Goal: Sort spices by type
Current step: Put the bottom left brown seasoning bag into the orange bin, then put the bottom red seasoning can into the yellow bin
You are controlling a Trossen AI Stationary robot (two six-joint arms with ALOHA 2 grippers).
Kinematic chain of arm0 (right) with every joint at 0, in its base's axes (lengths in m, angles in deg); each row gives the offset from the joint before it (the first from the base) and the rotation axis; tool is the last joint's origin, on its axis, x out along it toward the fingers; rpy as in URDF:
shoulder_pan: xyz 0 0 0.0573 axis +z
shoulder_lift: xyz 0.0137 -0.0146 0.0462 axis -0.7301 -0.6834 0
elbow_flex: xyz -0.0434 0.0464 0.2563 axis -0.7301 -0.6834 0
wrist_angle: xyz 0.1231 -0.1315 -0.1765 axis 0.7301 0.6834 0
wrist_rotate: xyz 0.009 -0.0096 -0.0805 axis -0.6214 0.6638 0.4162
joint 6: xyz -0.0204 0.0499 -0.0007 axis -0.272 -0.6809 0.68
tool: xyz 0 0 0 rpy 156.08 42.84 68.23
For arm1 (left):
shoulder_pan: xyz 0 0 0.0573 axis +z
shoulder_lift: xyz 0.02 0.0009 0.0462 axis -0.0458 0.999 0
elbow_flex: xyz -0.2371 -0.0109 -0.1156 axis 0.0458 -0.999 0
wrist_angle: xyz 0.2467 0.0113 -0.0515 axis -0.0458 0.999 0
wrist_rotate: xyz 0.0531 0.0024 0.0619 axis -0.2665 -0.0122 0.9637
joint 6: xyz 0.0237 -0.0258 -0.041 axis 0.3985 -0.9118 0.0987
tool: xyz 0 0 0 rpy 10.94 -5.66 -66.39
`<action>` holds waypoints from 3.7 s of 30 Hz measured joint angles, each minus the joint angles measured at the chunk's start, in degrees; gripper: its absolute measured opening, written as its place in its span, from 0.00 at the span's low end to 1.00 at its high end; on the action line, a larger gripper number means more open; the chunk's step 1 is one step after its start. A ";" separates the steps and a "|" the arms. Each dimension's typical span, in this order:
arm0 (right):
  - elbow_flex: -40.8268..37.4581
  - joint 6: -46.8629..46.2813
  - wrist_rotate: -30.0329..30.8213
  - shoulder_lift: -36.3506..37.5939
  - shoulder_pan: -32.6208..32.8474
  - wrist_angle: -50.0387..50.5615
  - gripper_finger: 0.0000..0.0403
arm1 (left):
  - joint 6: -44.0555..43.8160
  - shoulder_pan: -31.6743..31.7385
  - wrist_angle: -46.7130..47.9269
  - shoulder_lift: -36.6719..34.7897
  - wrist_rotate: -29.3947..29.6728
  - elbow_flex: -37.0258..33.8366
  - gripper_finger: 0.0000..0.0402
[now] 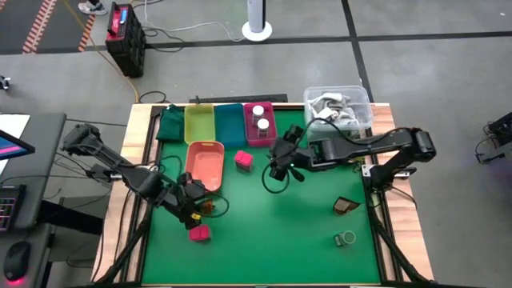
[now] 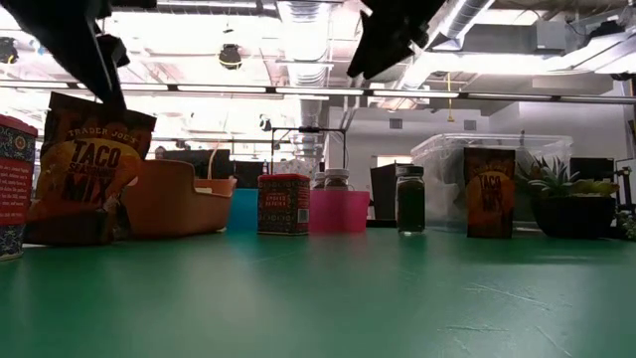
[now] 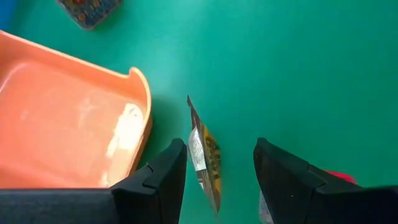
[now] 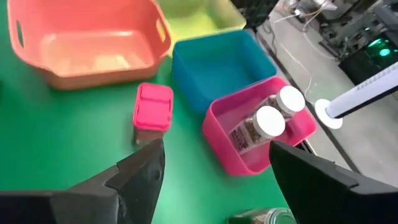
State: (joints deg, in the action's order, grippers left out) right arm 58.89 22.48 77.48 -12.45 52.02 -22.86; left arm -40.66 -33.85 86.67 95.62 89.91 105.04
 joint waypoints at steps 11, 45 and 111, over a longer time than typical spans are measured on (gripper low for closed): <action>-5.95 0.37 0.27 0.14 0.55 -6.72 0.80 | 3.82 0.98 0.00 5.08 -3.74 0.00 0.25; -7.74 2.82 0.22 0.39 0.87 -8.93 0.80 | 39.31 30.22 -7.01 -14.71 -8.07 0.00 0.00; -7.67 2.65 0.09 0.39 1.99 -8.90 0.80 | 66.87 50.42 3.86 1.55 -10.11 9.33 0.45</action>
State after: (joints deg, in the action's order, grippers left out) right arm 51.21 25.13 77.56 -12.05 54.01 -31.76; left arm 26.21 16.57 90.53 97.17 79.80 114.37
